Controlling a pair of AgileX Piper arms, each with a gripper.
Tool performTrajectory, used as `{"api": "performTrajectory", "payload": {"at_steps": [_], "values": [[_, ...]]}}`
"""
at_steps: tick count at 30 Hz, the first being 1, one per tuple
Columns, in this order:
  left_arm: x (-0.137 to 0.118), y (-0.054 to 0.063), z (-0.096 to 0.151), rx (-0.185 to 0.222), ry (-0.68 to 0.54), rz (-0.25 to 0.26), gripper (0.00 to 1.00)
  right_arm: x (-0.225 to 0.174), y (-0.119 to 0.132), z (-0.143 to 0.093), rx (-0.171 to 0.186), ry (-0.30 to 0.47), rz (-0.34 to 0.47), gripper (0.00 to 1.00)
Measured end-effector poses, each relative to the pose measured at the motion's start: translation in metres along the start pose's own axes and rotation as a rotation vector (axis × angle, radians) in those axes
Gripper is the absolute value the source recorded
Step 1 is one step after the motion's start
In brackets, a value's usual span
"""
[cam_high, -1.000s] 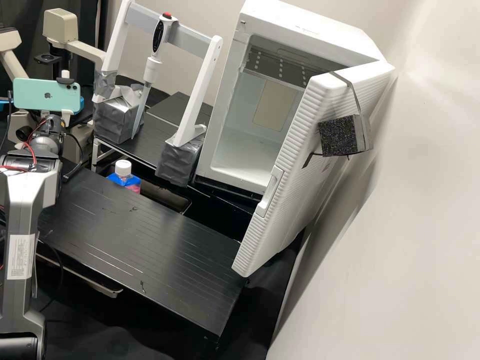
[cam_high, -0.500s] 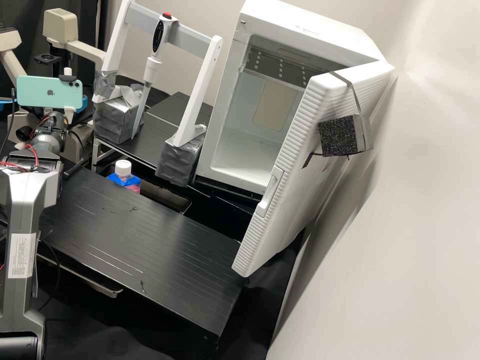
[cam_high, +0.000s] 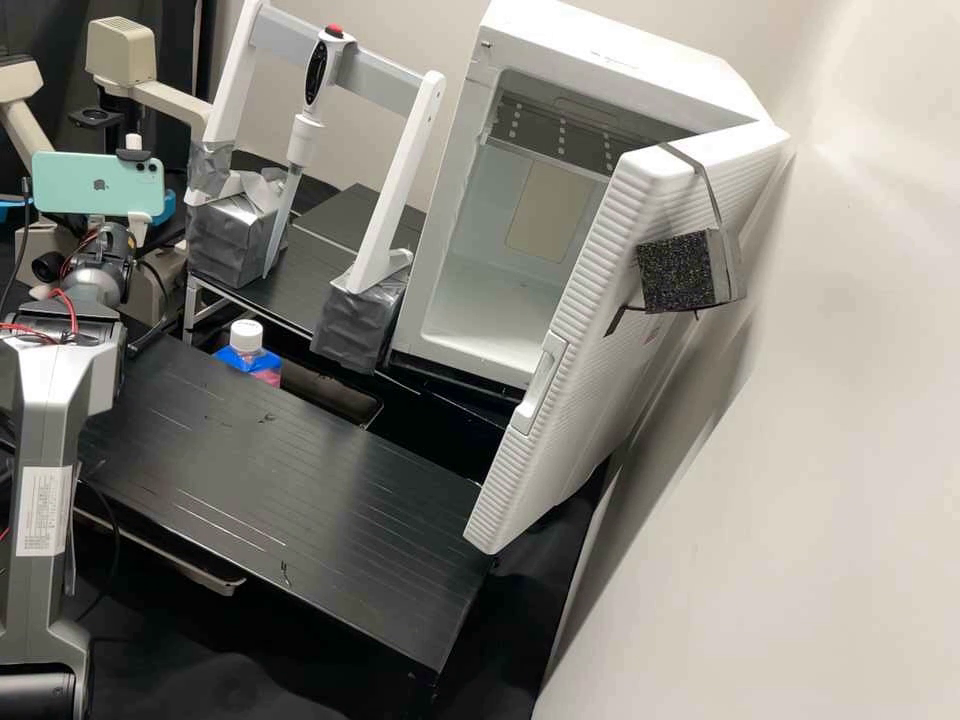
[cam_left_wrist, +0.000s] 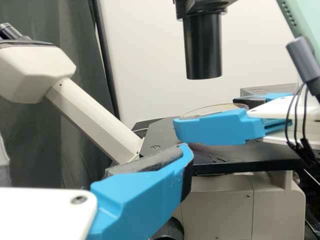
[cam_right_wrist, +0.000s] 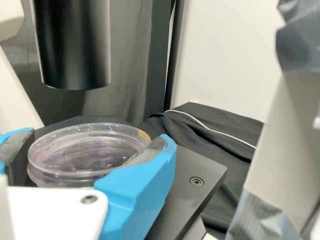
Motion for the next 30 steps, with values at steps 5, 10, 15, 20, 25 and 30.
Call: {"api": "performTrajectory", "payload": {"at_steps": [5,10,15,20,25,30], "values": [[0.000,0.000,0.000,0.000,0.000,0.000,1.00,0.000,0.000,0.000,0.000,-0.003,-0.004,1.00],[0.000,0.000,0.000,0.000,0.000,0.000,1.00,0.000,0.000,0.000,0.000,-0.004,-0.005,1.00],[0.000,0.000,0.000,0.000,0.000,0.000,1.00,-0.002,-0.003,0.003,0.000,-0.012,-0.014,1.00],[0.000,0.000,0.000,0.000,0.000,0.000,1.00,-0.015,-0.002,0.002,-0.006,-0.010,-0.011,1.00],[0.000,0.000,0.000,0.000,0.000,0.000,1.00,-0.039,0.000,0.003,-0.035,0.020,0.007,1.00],[0.000,0.000,0.000,0.000,0.000,0.000,1.00,-0.070,0.003,0.003,-0.059,0.093,0.034,1.00]]}}
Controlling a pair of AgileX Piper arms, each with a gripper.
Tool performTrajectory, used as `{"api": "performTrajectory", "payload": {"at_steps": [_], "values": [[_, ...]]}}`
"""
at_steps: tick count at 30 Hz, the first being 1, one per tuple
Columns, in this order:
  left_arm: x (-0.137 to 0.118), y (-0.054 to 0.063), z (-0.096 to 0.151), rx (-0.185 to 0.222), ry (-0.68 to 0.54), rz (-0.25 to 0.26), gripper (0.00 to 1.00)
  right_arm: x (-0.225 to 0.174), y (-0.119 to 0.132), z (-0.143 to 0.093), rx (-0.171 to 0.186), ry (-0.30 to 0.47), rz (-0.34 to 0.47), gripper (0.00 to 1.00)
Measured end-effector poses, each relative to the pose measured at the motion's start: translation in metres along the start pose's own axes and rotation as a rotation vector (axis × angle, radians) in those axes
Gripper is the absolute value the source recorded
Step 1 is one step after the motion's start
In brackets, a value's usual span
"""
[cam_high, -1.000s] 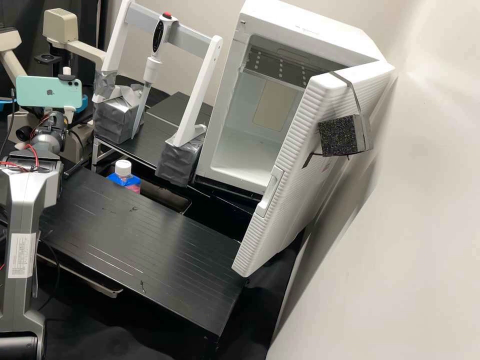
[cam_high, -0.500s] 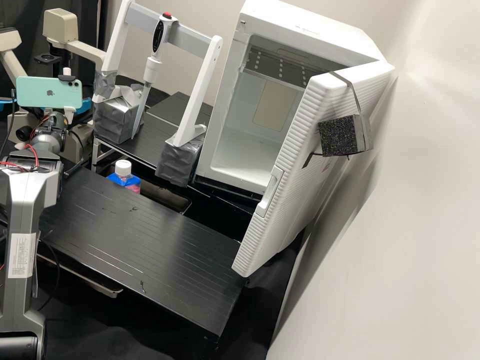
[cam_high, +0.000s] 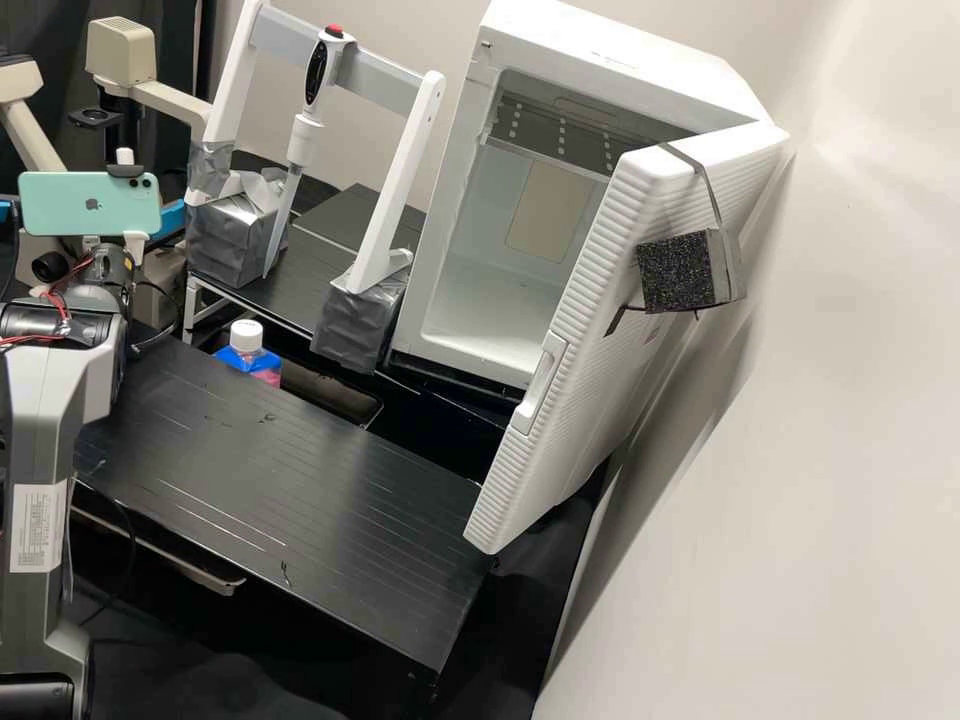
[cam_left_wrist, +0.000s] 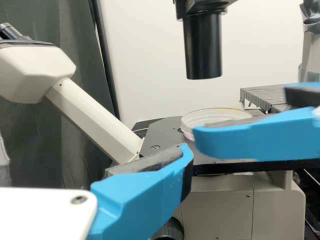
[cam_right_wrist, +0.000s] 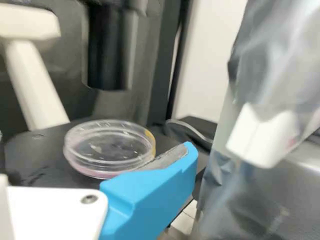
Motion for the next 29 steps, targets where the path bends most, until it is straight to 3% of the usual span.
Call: {"api": "performTrajectory", "payload": {"at_steps": [6,10,16,21,29], "values": [[0.000,0.000,0.000,0.000,0.000,0.000,1.00,-0.045,0.007,-0.006,-0.039,0.111,0.053,1.00],[0.000,0.000,0.000,0.000,0.000,0.000,1.00,-0.077,0.013,0.002,-0.030,0.117,0.107,1.00],[0.000,0.000,0.000,0.000,0.000,0.000,1.00,-0.130,0.016,0.014,-0.024,0.053,0.264,1.00],[0.000,0.000,0.000,0.000,0.000,0.000,1.00,-0.166,0.017,0.020,0.016,-0.031,0.298,1.00],[0.000,0.000,0.000,0.000,0.000,0.000,1.00,-0.209,0.029,0.039,0.027,-0.143,0.344,1.00]]}}
